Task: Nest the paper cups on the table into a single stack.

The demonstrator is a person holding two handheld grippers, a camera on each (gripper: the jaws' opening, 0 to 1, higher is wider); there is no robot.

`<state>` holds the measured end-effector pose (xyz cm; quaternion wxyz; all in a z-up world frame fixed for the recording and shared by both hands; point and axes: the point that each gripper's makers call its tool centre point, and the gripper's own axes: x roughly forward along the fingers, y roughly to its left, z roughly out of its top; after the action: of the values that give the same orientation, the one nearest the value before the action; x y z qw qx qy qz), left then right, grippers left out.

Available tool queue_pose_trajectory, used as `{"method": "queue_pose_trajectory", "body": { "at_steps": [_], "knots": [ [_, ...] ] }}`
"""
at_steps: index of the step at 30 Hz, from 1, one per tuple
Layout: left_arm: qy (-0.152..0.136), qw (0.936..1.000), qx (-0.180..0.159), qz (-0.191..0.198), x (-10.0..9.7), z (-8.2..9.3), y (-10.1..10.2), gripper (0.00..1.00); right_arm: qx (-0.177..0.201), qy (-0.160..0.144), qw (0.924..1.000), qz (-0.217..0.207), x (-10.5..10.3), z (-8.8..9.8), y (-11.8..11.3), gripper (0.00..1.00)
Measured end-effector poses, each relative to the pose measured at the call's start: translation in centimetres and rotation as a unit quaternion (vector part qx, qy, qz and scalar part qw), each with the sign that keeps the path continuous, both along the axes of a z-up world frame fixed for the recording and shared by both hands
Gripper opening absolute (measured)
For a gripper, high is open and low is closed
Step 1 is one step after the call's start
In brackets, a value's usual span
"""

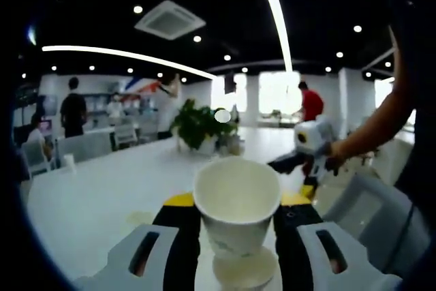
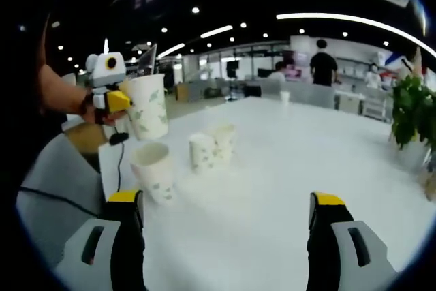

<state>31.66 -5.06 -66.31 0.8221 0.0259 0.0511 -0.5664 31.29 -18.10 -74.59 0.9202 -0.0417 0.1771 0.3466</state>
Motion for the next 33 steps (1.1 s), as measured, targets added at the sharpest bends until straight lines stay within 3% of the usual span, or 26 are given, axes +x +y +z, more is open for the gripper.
{"method": "queue_pose_trajectory", "body": {
  "at_steps": [8, 11, 13, 23, 33],
  "knots": [
    [0.017, 0.9998, 0.004, 0.002, -0.4, -1.5, -0.2, 0.40, -0.001, 0.001, 1.0000, 0.001, -0.2, -0.1, 0.1, 1.00],
    [0.006, 0.9997, 0.023, 0.005, -0.7, -2.9, -0.3, 0.40, -0.001, 0.001, 1.0000, 0.001, -0.2, 0.0, 0.3, 1.00],
    [0.017, 0.9997, 0.015, 0.006, -0.8, -3.0, -0.4, 0.40, -0.003, 0.000, 1.0000, 0.001, -0.2, -0.1, 0.3, 1.00],
    [0.021, 0.9995, 0.018, 0.015, -0.7, -3.9, -0.3, 0.41, 0.001, 0.002, 1.0000, -0.004, -0.4, -0.1, 0.0, 1.00],
    [0.032, 0.9989, 0.033, 0.011, -0.8, -5.8, -0.4, 0.41, 0.000, 0.005, 1.0000, -0.004, -0.7, -0.2, 0.1, 1.00]
  ]
}}
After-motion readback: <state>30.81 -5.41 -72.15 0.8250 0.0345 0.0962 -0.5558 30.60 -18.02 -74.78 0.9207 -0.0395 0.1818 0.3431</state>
